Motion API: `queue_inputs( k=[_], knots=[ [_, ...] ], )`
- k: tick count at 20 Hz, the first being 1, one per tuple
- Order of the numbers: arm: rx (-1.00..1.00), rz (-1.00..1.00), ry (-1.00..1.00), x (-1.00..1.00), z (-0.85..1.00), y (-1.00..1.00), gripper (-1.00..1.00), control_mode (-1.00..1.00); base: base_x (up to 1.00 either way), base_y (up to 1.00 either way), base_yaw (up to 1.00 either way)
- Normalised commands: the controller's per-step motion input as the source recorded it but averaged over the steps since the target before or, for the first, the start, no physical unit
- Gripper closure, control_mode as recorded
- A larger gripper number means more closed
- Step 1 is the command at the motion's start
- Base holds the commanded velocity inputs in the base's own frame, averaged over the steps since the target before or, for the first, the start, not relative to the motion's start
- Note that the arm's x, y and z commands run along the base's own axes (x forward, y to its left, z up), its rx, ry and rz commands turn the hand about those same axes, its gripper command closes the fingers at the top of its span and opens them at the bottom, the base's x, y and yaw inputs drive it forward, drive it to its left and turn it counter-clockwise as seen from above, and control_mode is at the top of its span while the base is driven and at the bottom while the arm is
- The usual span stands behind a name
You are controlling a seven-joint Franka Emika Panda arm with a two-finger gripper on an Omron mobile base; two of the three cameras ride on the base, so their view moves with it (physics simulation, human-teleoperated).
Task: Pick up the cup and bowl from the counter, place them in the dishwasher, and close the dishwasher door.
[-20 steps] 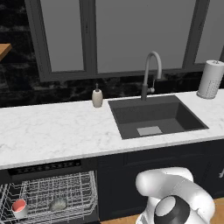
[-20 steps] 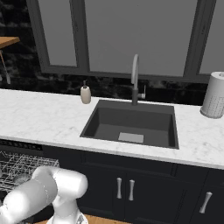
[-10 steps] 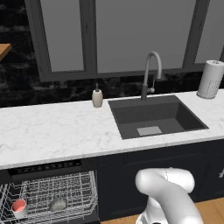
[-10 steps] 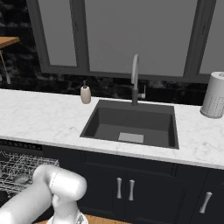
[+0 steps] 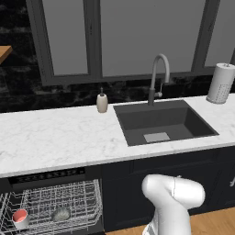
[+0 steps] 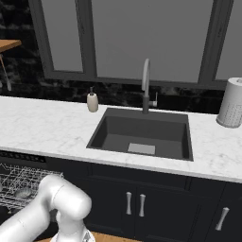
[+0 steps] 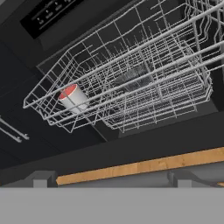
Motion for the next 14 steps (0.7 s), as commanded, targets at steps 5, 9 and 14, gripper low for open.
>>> queue_inputs(
  k=[5, 9, 14],
  knots=[
    [-0.04, -0.13, -0.01, 0.0, -0.48, 0.8, -1.0, -1.0, 0.0, 0.0, 0.0],
    [0.0, -0.1, -0.14, 0.0, -0.82, 0.71, -1.0, -1.0, 0.0, 0.0, 0.0],
    [0.0, -0.16, -0.31, -0.43, -0.92, 0.44, -1.0, -1.0, 0.0, 0.0, 0.0]
  ],
)
